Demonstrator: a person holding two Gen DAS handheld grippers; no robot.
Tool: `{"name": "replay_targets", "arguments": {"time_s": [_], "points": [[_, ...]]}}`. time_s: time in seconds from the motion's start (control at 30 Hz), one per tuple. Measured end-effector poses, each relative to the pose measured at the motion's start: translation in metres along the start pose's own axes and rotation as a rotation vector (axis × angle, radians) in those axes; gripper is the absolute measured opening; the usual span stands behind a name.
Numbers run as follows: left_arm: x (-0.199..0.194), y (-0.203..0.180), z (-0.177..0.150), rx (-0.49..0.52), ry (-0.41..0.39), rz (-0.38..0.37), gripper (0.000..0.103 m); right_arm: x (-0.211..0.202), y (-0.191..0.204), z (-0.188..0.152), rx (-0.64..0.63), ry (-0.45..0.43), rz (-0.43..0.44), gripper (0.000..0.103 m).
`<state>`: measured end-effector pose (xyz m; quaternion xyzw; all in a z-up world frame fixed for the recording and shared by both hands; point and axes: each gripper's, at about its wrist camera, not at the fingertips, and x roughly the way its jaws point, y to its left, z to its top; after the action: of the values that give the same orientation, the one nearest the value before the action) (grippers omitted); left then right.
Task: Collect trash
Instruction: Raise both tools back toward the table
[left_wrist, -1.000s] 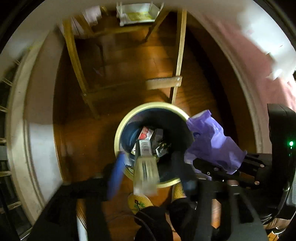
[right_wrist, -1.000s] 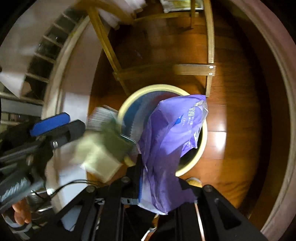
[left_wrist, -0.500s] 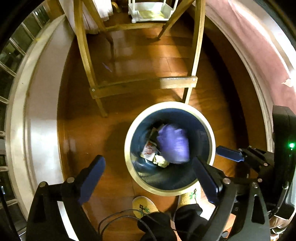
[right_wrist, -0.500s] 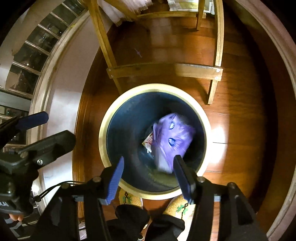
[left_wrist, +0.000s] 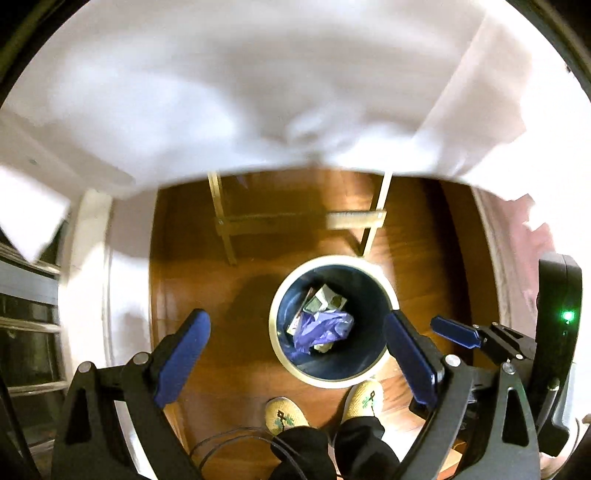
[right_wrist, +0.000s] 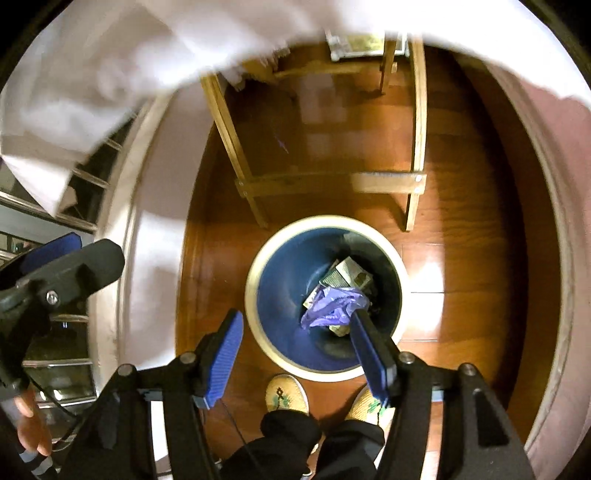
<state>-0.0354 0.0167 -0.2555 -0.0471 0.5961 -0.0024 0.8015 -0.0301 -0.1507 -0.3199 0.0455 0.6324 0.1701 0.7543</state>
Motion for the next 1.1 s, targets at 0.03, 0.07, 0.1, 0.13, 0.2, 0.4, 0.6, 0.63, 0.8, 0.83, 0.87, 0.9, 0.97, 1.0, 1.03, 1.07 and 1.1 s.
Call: {"name": "replay_targets", "arguments": {"time_s": [0.03,0.07,0.1,0.13,0.2,0.4,0.6,0.63,0.8,0.83,0.87,0.9,0.97,1.0,1.03,1.07,1.1], "points": [[-0.010,-0.001,0.001,0.004,-0.009,0.002,0.094,-0.010,0.002,0.001,0.005,-0.013,0.006,0.060],[-0.025,-0.001,0.004,0.011,-0.021,0.004,0.094,-0.020,0.005,0.001,0.011,-0.025,0.011,0.060],[-0.035,-0.002,0.006,0.016,-0.028,0.003,0.094,-0.030,0.006,0.002,0.017,-0.036,0.014,0.060],[-0.045,-0.003,0.008,0.020,-0.035,0.002,0.094,-0.044,0.008,0.003,0.027,-0.051,0.018,0.060],[-0.070,-0.003,0.013,0.030,-0.051,-0.003,0.094,-0.064,0.011,0.004,0.044,-0.069,0.023,0.060],[-0.144,-0.010,0.028,0.064,-0.116,-0.034,0.094,-0.133,0.025,0.006,0.070,-0.134,0.042,0.060],[-0.213,-0.015,0.044,0.109,-0.204,-0.092,0.094,-0.194,0.045,0.013,0.069,-0.189,0.025,0.060],[-0.222,-0.015,0.047,0.116,-0.219,-0.098,0.094,-0.205,0.050,0.015,0.062,-0.205,0.017,0.060],[-0.272,-0.019,0.064,0.149,-0.318,-0.123,0.094,-0.250,0.070,0.031,0.024,-0.276,-0.018,0.060],[-0.280,-0.019,0.069,0.155,-0.337,-0.124,0.094,-0.261,0.074,0.037,0.014,-0.301,-0.029,0.060],[-0.288,-0.020,0.073,0.162,-0.354,-0.124,0.094,-0.270,0.076,0.041,0.008,-0.319,-0.037,0.060],[-0.292,-0.020,0.077,0.168,-0.364,-0.122,0.094,-0.277,0.079,0.046,0.001,-0.335,-0.047,0.060],[-0.304,-0.023,0.086,0.185,-0.386,-0.106,0.094,-0.292,0.084,0.056,-0.012,-0.367,-0.076,0.060],[-0.310,-0.024,0.092,0.197,-0.397,-0.095,0.094,-0.299,0.086,0.061,-0.016,-0.381,-0.087,0.060],[-0.313,-0.025,0.097,0.205,-0.409,-0.089,0.094,-0.307,0.087,0.068,-0.021,-0.396,-0.098,0.060],[-0.317,-0.026,0.102,0.211,-0.419,-0.081,0.094,-0.312,0.087,0.072,-0.024,-0.407,-0.108,0.060],[-0.319,-0.028,0.108,0.215,-0.427,-0.074,0.094,-0.318,0.087,0.079,-0.028,-0.421,-0.122,0.060]]}}
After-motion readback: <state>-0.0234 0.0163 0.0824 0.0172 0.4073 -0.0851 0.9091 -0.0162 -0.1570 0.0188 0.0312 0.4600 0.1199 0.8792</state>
